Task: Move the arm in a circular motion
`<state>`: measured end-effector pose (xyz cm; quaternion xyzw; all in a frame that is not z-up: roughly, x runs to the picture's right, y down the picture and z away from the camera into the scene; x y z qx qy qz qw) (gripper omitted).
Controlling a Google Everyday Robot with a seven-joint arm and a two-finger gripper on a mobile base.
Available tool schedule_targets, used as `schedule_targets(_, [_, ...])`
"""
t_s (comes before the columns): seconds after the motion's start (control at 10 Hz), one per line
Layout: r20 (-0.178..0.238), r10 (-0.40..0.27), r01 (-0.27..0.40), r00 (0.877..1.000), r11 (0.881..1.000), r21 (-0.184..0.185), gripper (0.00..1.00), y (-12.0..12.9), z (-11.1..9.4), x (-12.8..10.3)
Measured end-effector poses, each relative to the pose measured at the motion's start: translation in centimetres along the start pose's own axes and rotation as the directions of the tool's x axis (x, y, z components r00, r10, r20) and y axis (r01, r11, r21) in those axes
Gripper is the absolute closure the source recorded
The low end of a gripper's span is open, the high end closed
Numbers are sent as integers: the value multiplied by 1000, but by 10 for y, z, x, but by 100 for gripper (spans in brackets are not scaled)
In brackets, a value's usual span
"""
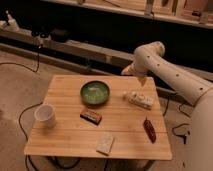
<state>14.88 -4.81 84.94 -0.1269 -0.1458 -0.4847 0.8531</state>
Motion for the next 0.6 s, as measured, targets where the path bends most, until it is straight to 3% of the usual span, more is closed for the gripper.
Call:
schedule_targets(0.1, [34, -61, 60, 998, 998, 25, 20, -22, 6, -22])
schedule_targets(0.3, [111, -171, 161, 979, 983, 89, 20, -54, 13, -67])
schedule_targets(0.5, [219, -260, 237, 941, 964, 123, 20, -70, 13, -124])
schedule_targets(0.6, [256, -274, 252, 927, 961, 116, 20, -67, 11, -142])
